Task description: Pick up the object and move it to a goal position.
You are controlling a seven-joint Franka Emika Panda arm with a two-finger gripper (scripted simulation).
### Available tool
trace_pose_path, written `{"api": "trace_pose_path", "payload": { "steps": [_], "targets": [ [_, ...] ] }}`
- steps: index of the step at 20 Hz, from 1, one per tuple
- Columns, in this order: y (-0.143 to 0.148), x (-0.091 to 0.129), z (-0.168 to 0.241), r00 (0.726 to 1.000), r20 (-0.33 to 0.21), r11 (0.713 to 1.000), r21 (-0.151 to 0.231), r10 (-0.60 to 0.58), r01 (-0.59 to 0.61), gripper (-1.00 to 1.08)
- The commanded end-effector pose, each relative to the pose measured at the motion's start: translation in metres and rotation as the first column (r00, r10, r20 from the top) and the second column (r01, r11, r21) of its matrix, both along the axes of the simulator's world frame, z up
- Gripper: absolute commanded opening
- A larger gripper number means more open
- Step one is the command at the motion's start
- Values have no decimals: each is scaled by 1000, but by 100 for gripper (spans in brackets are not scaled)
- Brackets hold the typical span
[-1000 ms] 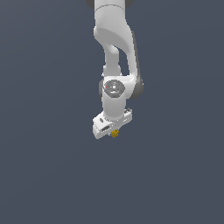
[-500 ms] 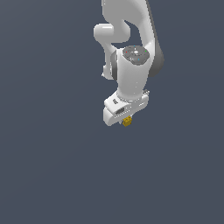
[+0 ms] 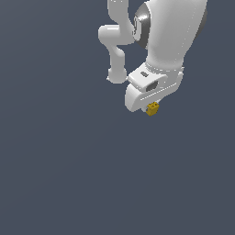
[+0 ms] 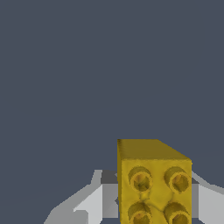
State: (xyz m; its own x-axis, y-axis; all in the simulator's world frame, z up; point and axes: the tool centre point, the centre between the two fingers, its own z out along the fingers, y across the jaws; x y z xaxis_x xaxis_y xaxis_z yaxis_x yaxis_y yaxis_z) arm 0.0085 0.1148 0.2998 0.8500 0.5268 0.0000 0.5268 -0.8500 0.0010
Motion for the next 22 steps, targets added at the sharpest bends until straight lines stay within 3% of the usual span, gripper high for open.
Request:
{"api": "trace_pose_path", "payload": {
  "steps": [1,11,22],
  "targets": [
    [13,-1,27,1000,-1,1000,0,0,0,-100],
    [47,2,94,1000,-1,1000,1,-1,1,-100],
    [56,5,114,1000,-1,1000,1,-2,2,-100]
  ]
}}
